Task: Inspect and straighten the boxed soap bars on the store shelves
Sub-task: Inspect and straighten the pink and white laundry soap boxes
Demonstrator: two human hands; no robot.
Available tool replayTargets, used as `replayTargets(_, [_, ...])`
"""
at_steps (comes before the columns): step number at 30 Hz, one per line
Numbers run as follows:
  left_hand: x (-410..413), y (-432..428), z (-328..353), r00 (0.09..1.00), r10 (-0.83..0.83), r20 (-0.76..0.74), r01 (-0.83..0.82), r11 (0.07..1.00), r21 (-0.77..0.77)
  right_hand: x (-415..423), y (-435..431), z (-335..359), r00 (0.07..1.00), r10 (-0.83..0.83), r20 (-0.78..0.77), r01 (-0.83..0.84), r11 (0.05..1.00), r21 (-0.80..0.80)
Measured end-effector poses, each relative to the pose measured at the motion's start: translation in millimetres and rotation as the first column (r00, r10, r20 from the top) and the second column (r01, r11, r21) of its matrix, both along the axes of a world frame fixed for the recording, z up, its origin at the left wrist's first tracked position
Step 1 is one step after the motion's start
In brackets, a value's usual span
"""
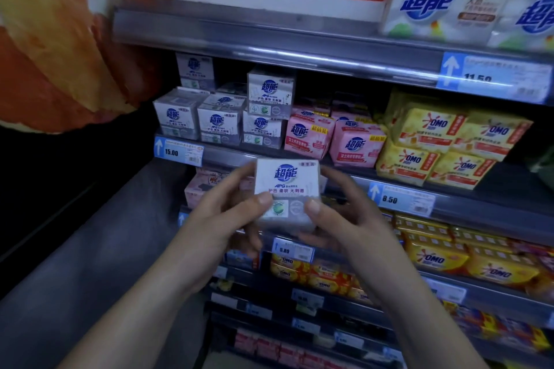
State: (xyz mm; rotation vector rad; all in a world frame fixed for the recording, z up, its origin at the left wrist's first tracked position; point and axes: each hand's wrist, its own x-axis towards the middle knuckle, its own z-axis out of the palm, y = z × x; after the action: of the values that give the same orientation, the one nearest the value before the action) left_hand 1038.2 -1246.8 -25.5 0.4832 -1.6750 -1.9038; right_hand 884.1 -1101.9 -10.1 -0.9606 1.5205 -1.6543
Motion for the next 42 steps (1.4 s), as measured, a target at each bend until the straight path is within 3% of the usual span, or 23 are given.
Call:
replayTargets(4, [-1.3,3.8,0.8,0.998,0.046,0.033,-0.044,0.998,-0.050,7.2,-1.1,1.6,1.000,-0.008,0.028,0.007,1.000,0.023])
replayTargets(10, [-3.2,0.5,-2.7,0.993,0.050,0.111,-0.078,0.961,0.264,10.5,-1.2,4.6,0.986,0.047,0.162,-0.039,0.998,-0.048])
replayTargets(13, [-1.4,-0.4,-2.1,0.993,0.022,0.118,-0.057,0.952,0.300,10.6,-4.3,4.6,0.982,0.067,0.176,-0.059,0.997,-0.053])
replayTargets(15, [0.5,0.0,-0.7,0.991,0.059,0.118,-0.080,0.980,0.184,12.1,-5.3,3.4,0.978,0.083,0.191,-0.077,0.996,-0.039])
replayTargets(17, [2.8,0.0,2.0,0.993,0.108,0.052,-0.106,0.993,-0.043,16.0,-7.6,0.0,0.974,0.090,0.210,-0.091,0.996,-0.005])
replayTargets(20, [8.3,0.9,10.8,0.994,0.092,-0.060,-0.107,0.938,-0.330,24.9,-14.9,-7.6,0.886,0.131,0.444,-0.127,0.991,-0.039])
replayTargets(22, [10.8,-0.6,13.8,0.993,0.097,-0.070,-0.117,0.920,-0.375,29.6,-19.1,-10.3,0.823,0.145,0.549,-0.121,0.989,-0.079])
replayTargets(24, [13.5,-3.3,14.3,0.990,0.098,-0.097,-0.127,0.923,-0.362,31.3,-23.9,-11.3,0.821,0.138,0.553,-0.114,0.990,-0.078])
replayTargets(28, [19.1,-14.0,8.7,0.982,0.134,-0.131,-0.170,0.928,-0.332,31.1,-36.2,-9.8,0.899,0.056,0.434,-0.047,0.998,-0.030])
replayTargets(32, [21.1,-30.1,3.1,0.954,0.268,-0.133,-0.299,0.854,-0.426,36.0,-52.8,-4.0,0.984,-0.142,0.104,0.142,0.990,0.002])
replayTargets(38, [24.4,-63.8,12.5,0.895,0.390,-0.214,-0.441,0.844,-0.305,44.8,-103.6,18.3,0.954,-0.193,-0.231,0.171,0.979,-0.112])
replayTargets(42, [24.1,-94.9,18.1,0.852,0.489,-0.188,-0.522,0.764,-0.378,53.5,-142.6,28.1,0.919,-0.184,-0.350,0.136,0.978,-0.159])
